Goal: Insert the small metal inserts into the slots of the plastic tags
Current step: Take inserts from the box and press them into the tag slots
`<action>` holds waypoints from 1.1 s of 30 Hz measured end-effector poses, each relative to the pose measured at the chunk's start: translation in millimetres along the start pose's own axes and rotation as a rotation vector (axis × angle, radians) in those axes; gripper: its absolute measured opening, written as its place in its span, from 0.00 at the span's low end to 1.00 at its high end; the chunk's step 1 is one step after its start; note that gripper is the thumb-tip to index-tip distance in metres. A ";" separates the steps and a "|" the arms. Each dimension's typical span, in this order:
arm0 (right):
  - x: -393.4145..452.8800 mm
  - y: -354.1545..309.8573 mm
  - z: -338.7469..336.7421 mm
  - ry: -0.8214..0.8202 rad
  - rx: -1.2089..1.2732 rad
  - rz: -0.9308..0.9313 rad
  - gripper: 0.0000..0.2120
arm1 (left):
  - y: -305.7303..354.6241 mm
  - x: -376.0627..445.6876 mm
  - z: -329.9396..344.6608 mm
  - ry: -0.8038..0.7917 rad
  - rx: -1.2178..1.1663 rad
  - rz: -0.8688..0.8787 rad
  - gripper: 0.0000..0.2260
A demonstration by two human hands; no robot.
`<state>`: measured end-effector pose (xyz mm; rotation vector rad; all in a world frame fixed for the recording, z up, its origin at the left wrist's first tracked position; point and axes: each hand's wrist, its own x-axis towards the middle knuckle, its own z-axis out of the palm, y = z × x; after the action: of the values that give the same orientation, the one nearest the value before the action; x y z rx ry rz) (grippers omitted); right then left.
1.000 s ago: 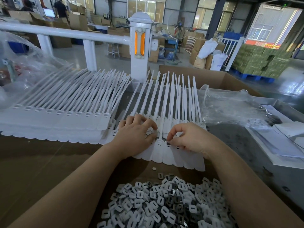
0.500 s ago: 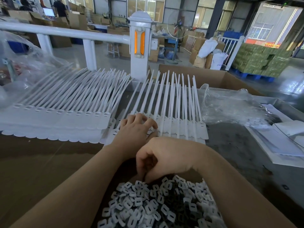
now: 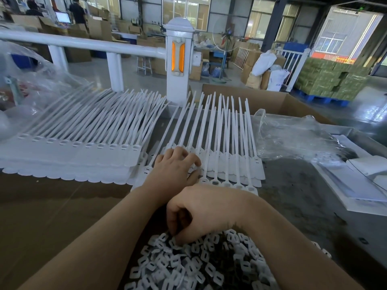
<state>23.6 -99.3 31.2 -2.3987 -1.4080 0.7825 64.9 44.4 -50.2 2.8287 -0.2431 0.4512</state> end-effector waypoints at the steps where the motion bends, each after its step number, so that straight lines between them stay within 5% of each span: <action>1: 0.4 -0.4 0.6 -0.008 -0.005 -0.002 0.05 | 0.8 0.0 -0.2 -0.002 -0.002 -0.005 0.14; 5: -2.5 4.7 -2.3 0.044 0.028 0.011 0.05 | 1.4 -1.3 -5.6 -0.034 -0.009 0.001 0.15; 8: -11.2 23.2 -12.8 0.307 0.169 0.115 0.05 | 0.1 -4.4 -7.7 -0.079 0.027 0.042 0.22; 11: -20.6 51.0 -21.2 0.594 0.304 0.285 0.05 | 2.4 -4.5 -6.0 -0.020 -0.009 0.006 0.16; 14: -24.4 73.0 -18.3 0.716 0.424 0.423 0.04 | 1.7 -2.8 -1.6 -0.008 -0.014 0.002 0.14; 21: -19.1 79.4 -11.8 0.695 0.528 0.525 0.06 | 4.5 -0.9 -5.4 0.027 -0.042 0.019 0.13; 26: -13.7 73.5 -12.7 0.667 0.595 0.589 0.06 | 11.0 -1.1 -16.0 0.076 -0.080 0.208 0.07; 33: -9.3 73.9 -11.8 0.646 0.465 0.672 0.02 | 12.1 -4.5 -17.1 0.070 -0.157 0.293 0.08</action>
<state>80.5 -143.7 9.4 -2.3894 -0.1461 0.3272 53.4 38.3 -33.2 2.6257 -0.6543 0.5637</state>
